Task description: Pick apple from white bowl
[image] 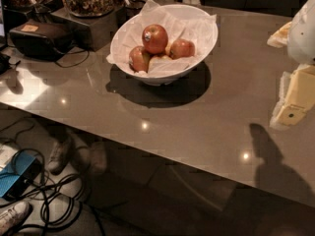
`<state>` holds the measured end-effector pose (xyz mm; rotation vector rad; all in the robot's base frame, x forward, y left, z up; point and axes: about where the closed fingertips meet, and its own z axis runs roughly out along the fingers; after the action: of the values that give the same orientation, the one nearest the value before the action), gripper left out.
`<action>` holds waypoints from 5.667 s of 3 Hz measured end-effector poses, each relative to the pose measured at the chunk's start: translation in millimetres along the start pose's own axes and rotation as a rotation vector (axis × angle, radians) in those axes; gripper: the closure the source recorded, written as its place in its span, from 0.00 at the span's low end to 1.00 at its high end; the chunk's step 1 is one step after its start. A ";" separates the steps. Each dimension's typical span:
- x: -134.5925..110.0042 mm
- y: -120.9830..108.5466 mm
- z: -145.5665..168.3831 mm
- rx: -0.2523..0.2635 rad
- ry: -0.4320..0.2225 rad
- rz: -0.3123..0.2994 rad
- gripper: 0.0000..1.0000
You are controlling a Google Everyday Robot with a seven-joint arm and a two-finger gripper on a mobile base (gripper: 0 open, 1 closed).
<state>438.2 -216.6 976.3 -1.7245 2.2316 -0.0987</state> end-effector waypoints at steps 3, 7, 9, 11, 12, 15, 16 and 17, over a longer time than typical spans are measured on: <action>-47.9 -45.5 -4.7 0.001 -0.032 0.079 0.00; -119.6 -88.9 5.8 -0.020 -0.075 0.014 0.00; -139.6 -98.6 5.3 0.036 -0.116 -0.017 0.00; -233.6 -137.2 42.9 -0.028 -0.136 -0.147 0.00; -241.4 -144.8 41.9 0.001 -0.162 -0.144 0.00; -239.5 -168.5 90.0 -0.087 -0.192 0.030 0.18; -238.7 -166.2 99.3 -0.119 -0.193 0.046 0.14; -239.5 -164.3 106.0 -0.141 -0.192 0.053 0.12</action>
Offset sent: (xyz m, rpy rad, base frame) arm 0.0212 0.0091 0.0095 0.0431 0.0490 -0.1130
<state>675.0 -18.1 965.8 -1.6647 2.1851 0.2328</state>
